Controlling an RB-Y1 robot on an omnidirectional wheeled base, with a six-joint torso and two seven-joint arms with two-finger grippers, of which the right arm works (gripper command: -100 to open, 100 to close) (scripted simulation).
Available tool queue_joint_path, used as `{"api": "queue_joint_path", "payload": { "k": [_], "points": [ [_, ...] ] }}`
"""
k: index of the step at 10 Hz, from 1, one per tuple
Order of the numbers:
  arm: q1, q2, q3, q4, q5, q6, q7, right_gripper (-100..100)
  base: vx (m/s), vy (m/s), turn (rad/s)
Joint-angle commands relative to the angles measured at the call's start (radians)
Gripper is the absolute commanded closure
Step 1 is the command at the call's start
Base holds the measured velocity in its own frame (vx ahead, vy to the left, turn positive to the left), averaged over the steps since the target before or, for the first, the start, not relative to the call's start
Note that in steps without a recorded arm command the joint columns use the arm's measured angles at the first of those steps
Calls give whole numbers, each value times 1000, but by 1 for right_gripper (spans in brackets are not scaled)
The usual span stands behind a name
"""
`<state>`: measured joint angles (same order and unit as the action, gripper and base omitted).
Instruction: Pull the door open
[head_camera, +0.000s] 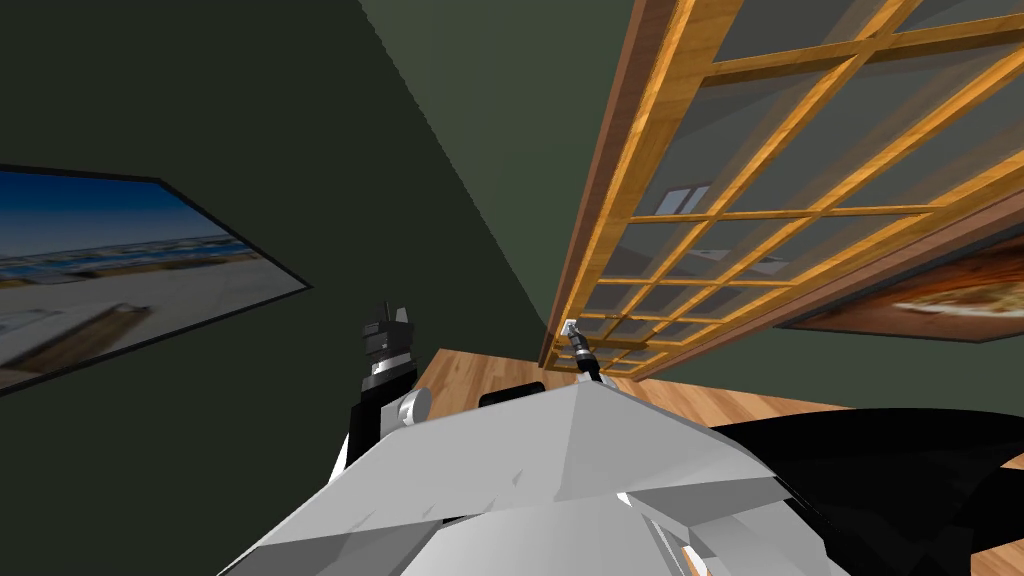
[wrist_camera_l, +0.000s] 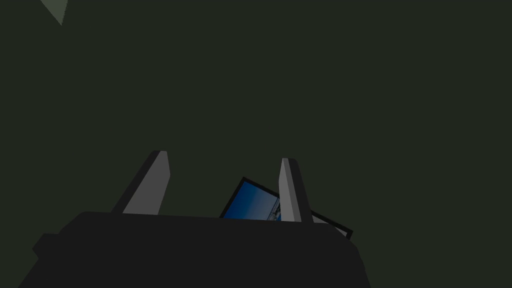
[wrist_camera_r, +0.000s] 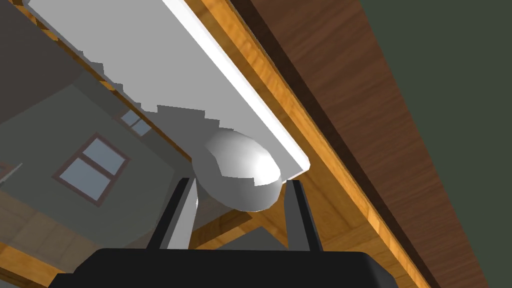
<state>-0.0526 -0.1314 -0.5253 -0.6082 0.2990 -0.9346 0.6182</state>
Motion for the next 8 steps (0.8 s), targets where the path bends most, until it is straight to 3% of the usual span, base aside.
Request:
{"api": "queue_joint_path", "payload": {
  "k": [1, 3, 6, 8],
  "points": [
    [0, 4, 7, 2, -9, 0, -30, 100, -38, -13, 36],
    [0, 1, 23, 2, -47, 2, -94, 100, -47, -16, 81],
    [-1, -1, 31, 2, -67, 3, -152, 100, -41, -14, 46],
    [-1, -4, 49, 1, -109, 5, -216, 100, -54, -21, 99]
  ]
}}
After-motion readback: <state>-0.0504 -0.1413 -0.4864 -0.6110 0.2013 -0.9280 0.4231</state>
